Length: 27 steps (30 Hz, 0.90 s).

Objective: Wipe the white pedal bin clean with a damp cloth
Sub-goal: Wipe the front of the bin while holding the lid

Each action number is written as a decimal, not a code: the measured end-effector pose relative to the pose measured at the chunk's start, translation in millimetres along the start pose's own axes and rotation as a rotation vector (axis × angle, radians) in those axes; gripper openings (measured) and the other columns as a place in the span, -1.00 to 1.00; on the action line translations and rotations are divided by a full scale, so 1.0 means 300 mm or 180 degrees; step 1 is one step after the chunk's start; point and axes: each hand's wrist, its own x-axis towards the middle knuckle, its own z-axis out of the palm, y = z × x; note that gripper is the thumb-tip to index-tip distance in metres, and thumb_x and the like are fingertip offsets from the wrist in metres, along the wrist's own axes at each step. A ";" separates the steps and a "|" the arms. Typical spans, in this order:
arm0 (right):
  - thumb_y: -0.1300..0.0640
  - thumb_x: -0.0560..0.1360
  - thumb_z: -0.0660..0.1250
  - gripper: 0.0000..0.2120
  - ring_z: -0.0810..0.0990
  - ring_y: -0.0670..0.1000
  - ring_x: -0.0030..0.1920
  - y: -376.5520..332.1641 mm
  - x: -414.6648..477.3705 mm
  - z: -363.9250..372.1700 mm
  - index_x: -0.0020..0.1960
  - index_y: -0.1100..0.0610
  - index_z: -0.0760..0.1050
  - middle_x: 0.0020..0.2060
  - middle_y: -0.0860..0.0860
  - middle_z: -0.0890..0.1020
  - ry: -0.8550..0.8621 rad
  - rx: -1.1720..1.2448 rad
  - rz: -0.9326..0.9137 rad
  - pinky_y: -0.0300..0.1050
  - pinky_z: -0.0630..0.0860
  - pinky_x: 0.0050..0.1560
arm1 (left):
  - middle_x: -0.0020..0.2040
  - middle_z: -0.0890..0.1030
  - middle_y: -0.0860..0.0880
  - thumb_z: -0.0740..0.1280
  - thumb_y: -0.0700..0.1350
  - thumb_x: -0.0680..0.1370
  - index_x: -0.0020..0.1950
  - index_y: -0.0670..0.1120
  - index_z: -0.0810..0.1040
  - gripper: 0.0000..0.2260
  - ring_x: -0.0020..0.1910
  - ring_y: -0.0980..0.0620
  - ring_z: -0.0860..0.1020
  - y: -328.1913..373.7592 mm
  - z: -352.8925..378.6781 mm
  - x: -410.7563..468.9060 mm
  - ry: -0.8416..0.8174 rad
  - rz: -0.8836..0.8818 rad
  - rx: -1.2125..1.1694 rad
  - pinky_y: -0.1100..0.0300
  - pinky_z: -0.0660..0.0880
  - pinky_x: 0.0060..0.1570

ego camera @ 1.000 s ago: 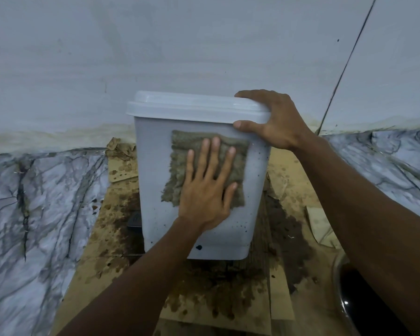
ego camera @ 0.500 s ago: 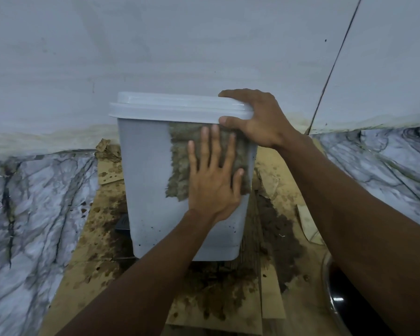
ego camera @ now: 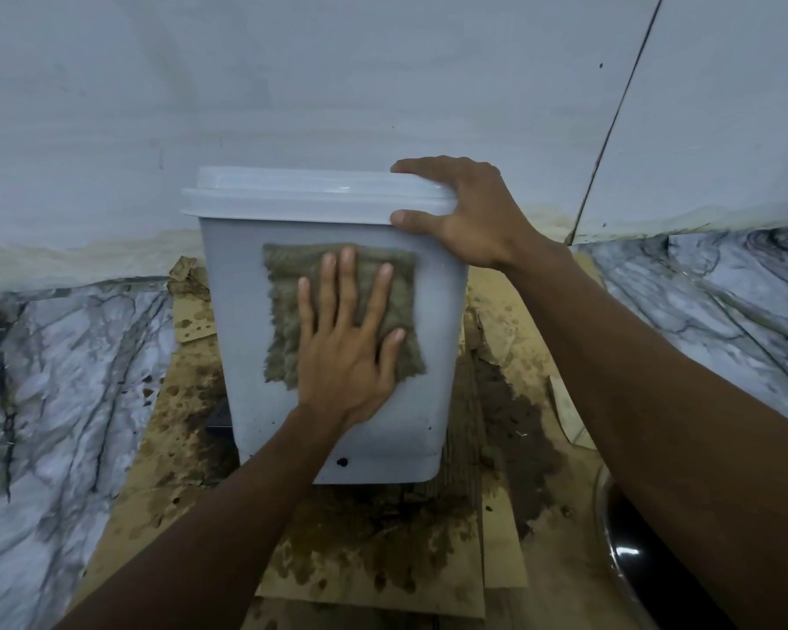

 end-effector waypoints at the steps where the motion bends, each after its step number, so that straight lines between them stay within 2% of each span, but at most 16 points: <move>1: -0.40 0.29 0.28 -0.33 0.54 -0.01 0.24 0.000 0.000 -0.001 0.30 -0.11 0.56 0.23 -0.14 0.63 0.0000 -0.0030 -0.0004 0.07 0.36 0.39 | 0.63 -0.10 -0.18 0.11 0.13 0.66 0.65 -0.04 0.05 -0.40 0.63 -0.20 -0.12 0.033 -0.002 0.037 0.0019 0.0068 -0.0045 -0.23 -0.17 0.56; 6: -0.38 0.33 0.27 -0.37 0.55 -0.02 0.22 0.022 -0.018 -0.014 0.30 -0.10 0.56 0.24 -0.11 0.63 0.0034 -0.0101 -0.0006 0.07 0.41 0.32 | 0.63 -0.06 -0.19 0.11 0.11 0.68 0.65 -0.03 0.05 -0.42 0.63 -0.19 -0.10 0.117 0.040 0.031 -0.0134 0.0625 0.0022 -0.22 -0.16 0.57; 12: -0.33 0.35 0.32 -0.42 0.54 -0.07 0.21 0.016 -0.007 -0.003 0.29 -0.11 0.56 0.21 -0.16 0.63 0.0046 -0.0028 -0.0011 0.03 0.40 0.35 | 0.65 -0.09 -0.15 0.08 0.13 0.69 0.65 -0.02 0.06 -0.44 0.64 -0.14 -0.10 0.074 0.122 -0.262 -0.0601 0.1270 0.0145 -0.16 -0.21 0.58; 14: -0.33 0.35 0.33 -0.43 0.54 -0.08 0.21 0.019 -0.008 -0.004 0.29 -0.11 0.57 0.20 -0.16 0.63 0.0062 -0.0022 0.0012 0.04 0.39 0.35 | 0.66 -0.10 -0.14 0.09 0.13 0.68 0.66 0.00 0.02 -0.42 0.64 -0.13 -0.10 0.014 0.121 -0.334 -0.0663 0.1334 0.0176 -0.14 -0.21 0.58; 16: -0.34 0.35 0.32 -0.42 0.54 -0.06 0.21 0.019 -0.009 -0.002 0.28 -0.11 0.57 0.20 -0.16 0.63 0.0066 -0.0017 0.0022 0.04 0.39 0.35 | 0.66 -0.13 -0.11 0.11 0.16 0.66 0.66 0.03 -0.04 -0.37 0.64 -0.12 -0.11 -0.047 0.104 -0.353 -0.0577 0.1072 0.0163 -0.12 -0.20 0.58; 18: -0.35 0.34 0.32 -0.41 0.54 -0.04 0.21 0.011 -0.006 0.004 0.28 -0.10 0.57 0.18 -0.15 0.64 0.0084 -0.0011 0.0005 0.07 0.37 0.36 | 0.66 -0.15 -0.12 0.09 0.20 0.64 0.66 0.05 -0.06 -0.35 0.64 -0.13 -0.12 -0.085 0.079 -0.304 -0.0385 0.0538 0.0144 -0.14 -0.18 0.58; 22: -0.36 0.32 0.30 -0.40 0.54 -0.01 0.20 -0.002 -0.002 0.015 0.27 -0.11 0.57 0.17 -0.14 0.64 0.0125 -0.0032 0.0015 0.12 0.36 0.36 | 0.63 -0.08 -0.21 0.06 0.19 0.66 0.66 -0.01 -0.05 -0.37 0.63 -0.21 -0.12 -0.038 0.038 -0.113 -0.0022 -0.0274 0.0037 -0.22 -0.17 0.56; 25: -0.35 0.31 0.30 -0.42 0.55 -0.01 0.18 0.005 -0.001 0.015 0.26 -0.13 0.58 0.16 -0.14 0.65 0.0126 -0.0053 0.0038 0.14 0.38 0.34 | 0.63 -0.09 -0.22 0.05 0.16 0.68 0.65 -0.04 -0.02 -0.40 0.62 -0.23 -0.11 0.060 0.055 -0.060 0.0010 -0.0331 -0.0018 -0.26 -0.18 0.55; 27: -0.36 0.31 0.29 -0.42 0.55 -0.02 0.18 0.014 0.003 0.016 0.26 -0.14 0.57 0.15 -0.14 0.64 0.0120 -0.0074 0.0068 0.13 0.38 0.34 | 0.63 -0.12 -0.20 0.09 0.16 0.67 0.65 -0.02 -0.03 -0.38 0.63 -0.21 -0.15 0.117 0.090 -0.092 -0.0114 -0.0032 -0.0020 -0.24 -0.20 0.55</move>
